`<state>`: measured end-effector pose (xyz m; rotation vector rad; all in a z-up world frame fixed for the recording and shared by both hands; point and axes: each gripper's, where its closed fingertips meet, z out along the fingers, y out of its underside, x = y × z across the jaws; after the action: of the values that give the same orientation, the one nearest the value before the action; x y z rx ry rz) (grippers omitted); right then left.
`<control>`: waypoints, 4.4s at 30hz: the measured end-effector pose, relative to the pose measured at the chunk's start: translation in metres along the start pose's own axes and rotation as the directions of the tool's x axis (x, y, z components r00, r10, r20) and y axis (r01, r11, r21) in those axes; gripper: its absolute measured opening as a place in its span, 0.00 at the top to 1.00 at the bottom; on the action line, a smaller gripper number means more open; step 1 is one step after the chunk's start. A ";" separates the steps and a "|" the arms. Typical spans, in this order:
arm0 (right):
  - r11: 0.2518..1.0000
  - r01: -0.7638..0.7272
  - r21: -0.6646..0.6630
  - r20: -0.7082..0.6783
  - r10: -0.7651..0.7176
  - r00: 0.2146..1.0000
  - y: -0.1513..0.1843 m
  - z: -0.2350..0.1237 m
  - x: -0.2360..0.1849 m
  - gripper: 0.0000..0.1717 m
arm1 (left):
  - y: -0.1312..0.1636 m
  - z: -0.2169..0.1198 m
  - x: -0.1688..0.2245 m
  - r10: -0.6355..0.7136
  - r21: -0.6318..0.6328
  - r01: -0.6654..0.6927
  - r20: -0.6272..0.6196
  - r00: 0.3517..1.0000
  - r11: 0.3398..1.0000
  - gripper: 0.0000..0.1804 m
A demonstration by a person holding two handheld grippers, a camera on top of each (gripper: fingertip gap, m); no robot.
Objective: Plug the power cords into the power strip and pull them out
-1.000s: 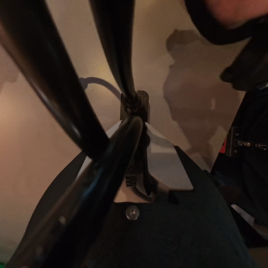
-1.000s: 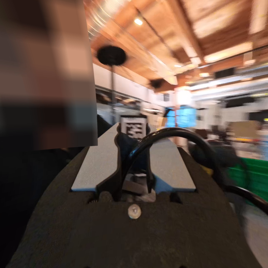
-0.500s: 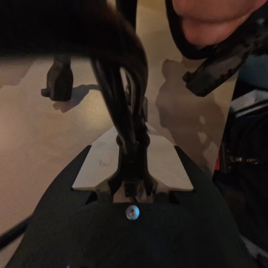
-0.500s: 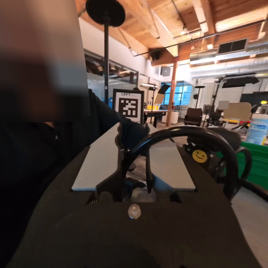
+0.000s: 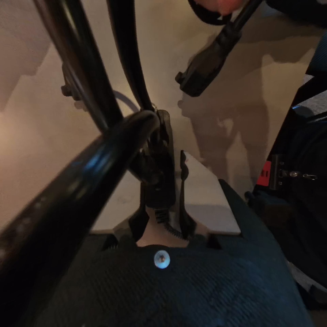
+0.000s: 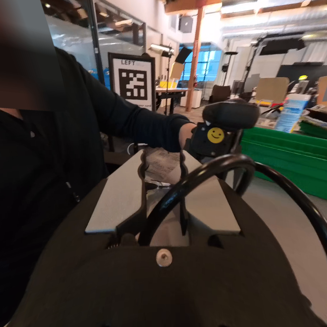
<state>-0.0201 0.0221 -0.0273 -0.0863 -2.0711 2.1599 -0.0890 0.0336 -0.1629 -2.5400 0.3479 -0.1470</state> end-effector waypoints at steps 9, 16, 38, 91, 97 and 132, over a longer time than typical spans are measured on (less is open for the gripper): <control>0.983 0.067 0.169 0.034 -0.074 0.997 -0.028 0.026 -0.008 0.79 | 0.002 0.007 -0.003 0.013 -0.004 -0.012 0.064 0.998 1.000 0.88; 0.963 0.159 0.218 -0.320 -0.083 0.944 -0.039 0.021 0.029 0.80 | -0.006 0.012 -0.005 -0.002 0.056 -0.002 0.066 0.998 0.998 0.87; 0.962 0.263 0.079 -0.559 -0.175 0.810 -0.027 -0.011 0.046 0.67 | -0.011 0.017 -0.010 -0.108 0.244 0.093 0.049 0.993 0.965 0.87; -0.634 0.290 -0.717 0.622 -0.394 0.677 0.092 -0.084 0.104 0.88 | -0.019 0.020 0.002 -0.021 0.176 0.015 0.032 0.999 0.984 0.86; -0.626 0.226 -0.747 0.479 -0.270 0.835 0.096 -0.102 0.096 0.89 | -0.024 0.023 -0.006 -0.001 0.187 -0.017 0.094 0.996 0.982 0.85; 0.350 -0.618 -0.704 -0.574 0.233 0.785 0.139 -0.094 0.016 0.95 | -0.034 0.023 -0.017 0.089 0.108 -0.095 0.060 0.994 0.990 0.87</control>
<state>-0.0321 0.1126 -0.1688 -1.2104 -2.8298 0.7655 -0.0933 0.0779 -0.1639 -2.4085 0.4231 -0.0585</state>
